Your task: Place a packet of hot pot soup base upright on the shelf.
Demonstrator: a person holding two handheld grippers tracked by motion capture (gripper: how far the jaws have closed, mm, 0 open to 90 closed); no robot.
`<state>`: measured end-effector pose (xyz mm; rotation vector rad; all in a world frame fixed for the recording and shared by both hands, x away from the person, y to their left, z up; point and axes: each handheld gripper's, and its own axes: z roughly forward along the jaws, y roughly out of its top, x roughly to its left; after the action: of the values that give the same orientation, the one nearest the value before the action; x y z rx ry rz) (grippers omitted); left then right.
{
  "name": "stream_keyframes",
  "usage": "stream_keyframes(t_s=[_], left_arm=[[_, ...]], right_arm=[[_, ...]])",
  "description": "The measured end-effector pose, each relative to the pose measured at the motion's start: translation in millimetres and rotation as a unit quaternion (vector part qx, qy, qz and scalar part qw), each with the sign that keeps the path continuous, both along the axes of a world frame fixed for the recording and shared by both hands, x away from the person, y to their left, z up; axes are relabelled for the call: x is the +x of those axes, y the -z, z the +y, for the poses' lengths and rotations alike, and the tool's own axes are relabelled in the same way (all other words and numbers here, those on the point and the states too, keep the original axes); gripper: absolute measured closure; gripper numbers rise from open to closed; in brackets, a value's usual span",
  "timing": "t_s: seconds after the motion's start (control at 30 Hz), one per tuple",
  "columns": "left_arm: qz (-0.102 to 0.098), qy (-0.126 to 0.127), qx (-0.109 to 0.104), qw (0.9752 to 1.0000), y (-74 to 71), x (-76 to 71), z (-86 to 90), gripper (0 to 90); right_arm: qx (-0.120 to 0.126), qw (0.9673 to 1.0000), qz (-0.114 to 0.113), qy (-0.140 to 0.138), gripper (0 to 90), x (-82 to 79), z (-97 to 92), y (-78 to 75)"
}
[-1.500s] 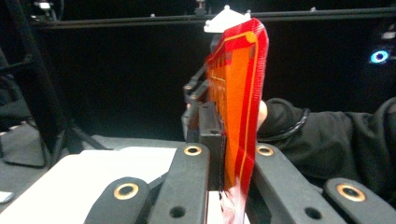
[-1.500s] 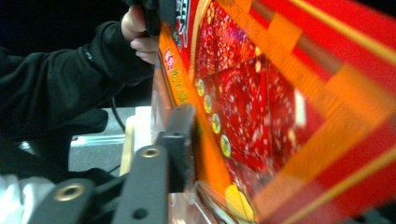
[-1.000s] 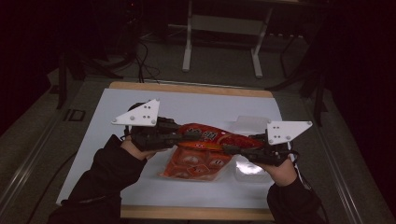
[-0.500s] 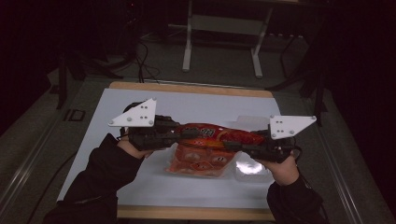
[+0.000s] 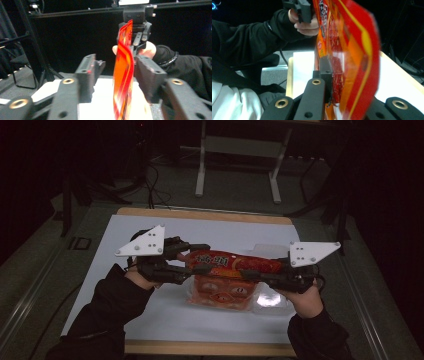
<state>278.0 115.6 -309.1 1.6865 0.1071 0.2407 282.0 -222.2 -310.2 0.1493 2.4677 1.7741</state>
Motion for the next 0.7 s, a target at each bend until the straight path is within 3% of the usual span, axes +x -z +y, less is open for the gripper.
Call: stream_keyframes(t_s=[0.2, 0.33, 0.47, 0.6, 0.7], left_arm=[[0.009, -0.002, -0.016, 0.9998, 0.8, -0.9, 5.3, 31.2], [0.042, 0.012, -0.005, 0.999, 6.0, 2.3, 4.4, 11.5], [0.044, -0.013, -0.006, 0.999, 14.0, 1.8, 4.8, 2.1], [0.024, -0.067, -0.008, 0.9974, 22.7, -0.9, 10.5, 2.1], [0.032, -0.082, -0.016, 0.996, 29.7, -2.6, 18.0, 2.1]], right_arm=[[0.003, 0.9999, -0.006, 0.008, 90.0, 0.3, -3.2, -10.4], [0.003, 0.9999, -0.011, 0.012, 90.0, 1.0, -4.3, -17.6], [0.003, 0.9998, -0.015, 0.014, 90.0, 0.9, -4.8, -24.4], [-0.001, 0.9996, -0.019, 0.021, 90.0, 1.4, -6.4, -29.7], [0.0, 0.9994, -0.023, 0.028, 90.0, 2.7, -8.7, -33.3]])
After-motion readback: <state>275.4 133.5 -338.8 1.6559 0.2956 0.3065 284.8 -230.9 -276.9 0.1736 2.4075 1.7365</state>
